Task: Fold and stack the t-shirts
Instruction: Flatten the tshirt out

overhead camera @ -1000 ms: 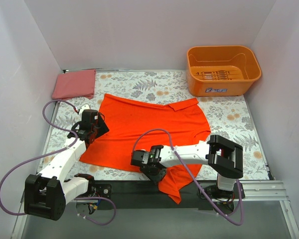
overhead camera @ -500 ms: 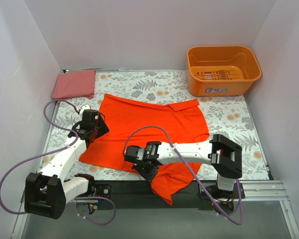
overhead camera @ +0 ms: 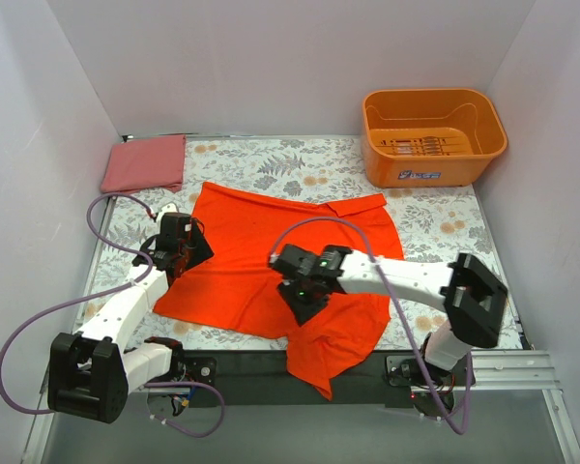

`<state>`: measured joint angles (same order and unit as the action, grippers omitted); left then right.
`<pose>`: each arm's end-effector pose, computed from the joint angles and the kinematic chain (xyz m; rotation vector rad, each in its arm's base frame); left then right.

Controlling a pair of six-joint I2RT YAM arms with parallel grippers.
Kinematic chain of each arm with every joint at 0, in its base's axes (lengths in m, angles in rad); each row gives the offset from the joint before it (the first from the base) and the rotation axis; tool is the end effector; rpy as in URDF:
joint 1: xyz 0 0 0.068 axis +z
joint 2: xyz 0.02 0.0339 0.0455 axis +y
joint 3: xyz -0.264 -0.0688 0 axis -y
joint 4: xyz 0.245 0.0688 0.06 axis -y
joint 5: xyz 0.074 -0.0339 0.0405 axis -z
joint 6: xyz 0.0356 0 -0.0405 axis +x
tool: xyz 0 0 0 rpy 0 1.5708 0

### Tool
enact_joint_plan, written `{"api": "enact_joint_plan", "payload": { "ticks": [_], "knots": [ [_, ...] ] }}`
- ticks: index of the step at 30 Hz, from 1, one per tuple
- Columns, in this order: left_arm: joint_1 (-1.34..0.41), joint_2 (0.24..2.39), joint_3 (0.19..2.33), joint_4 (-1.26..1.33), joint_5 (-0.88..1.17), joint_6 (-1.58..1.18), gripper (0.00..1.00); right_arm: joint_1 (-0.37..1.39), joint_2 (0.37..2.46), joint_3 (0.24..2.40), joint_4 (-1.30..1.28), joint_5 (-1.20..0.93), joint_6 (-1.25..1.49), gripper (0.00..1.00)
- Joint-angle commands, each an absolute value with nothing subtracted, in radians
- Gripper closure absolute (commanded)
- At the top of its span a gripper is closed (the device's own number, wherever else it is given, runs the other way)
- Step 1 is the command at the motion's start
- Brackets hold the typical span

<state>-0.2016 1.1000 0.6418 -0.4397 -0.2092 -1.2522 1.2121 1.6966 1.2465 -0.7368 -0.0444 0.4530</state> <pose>0.2115 -0.0357 0.2091 -1.3217 2.0988 -0.3817 0.1182 0.3197 0.2213 -1.0788 2.6710 0.4571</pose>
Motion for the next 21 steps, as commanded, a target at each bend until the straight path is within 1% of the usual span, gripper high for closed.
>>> {"api": "enact_joint_plan", "payload": {
  "ticks": [1, 2, 4, 5, 7, 9, 14, 17, 18, 21],
  "knots": [
    [-0.224, 1.063, 0.643, -0.417, -0.151, -1.232, 0.46, 1.115, 1.494, 1.019, -0.77, -0.018, 0.492, 0.61],
    [-0.241, 1.054, 0.647, -0.432, -0.135, -1.23, 0.46, 1.097, 1.432, 0.971, -0.767, -0.015, 0.498, 0.6],
    [-0.297, 1.029, 0.672, -0.471, -0.083, -1.256, 0.46, 1.052, 1.37, 0.872, -0.765, -0.005, 0.524, 0.59],
    [-0.313, 1.023, 0.684, -0.523, -0.06, -1.268, 0.46, 1.034, 1.314, 0.844, -0.762, 0.036, 0.529, 0.58],
    [-0.371, 1.0, 0.722, -0.578, -0.002, -1.31, 0.46, 0.973, 1.266, 0.796, -0.739, 0.046, 0.537, 0.54],
    [-0.415, 0.979, 0.738, -0.638, 0.061, -1.337, 0.46, 0.913, 1.209, 0.737, -0.698, 0.046, 0.543, 0.54],
    [-0.613, 0.969, 0.759, -0.732, 0.115, -1.451, 0.46, 0.784, 1.172, 0.638, -0.62, 0.008, 0.508, 0.52],
    [-0.747, 1.012, 0.75, -0.739, 0.112, -1.521, 0.46, 0.689, 1.186, 0.575, -0.557, -0.077, 0.477, 0.52],
    [-0.812, 1.046, 0.75, -0.739, 0.101, -1.537, 0.46, 0.649, 1.189, 0.56, -0.543, -0.084, 0.459, 0.52],
    [-0.897, 1.116, 0.756, -0.726, 0.083, -1.583, 0.46, 0.563, 1.218, 0.554, -0.511, -0.08, 0.425, 0.52]
  ]
}}
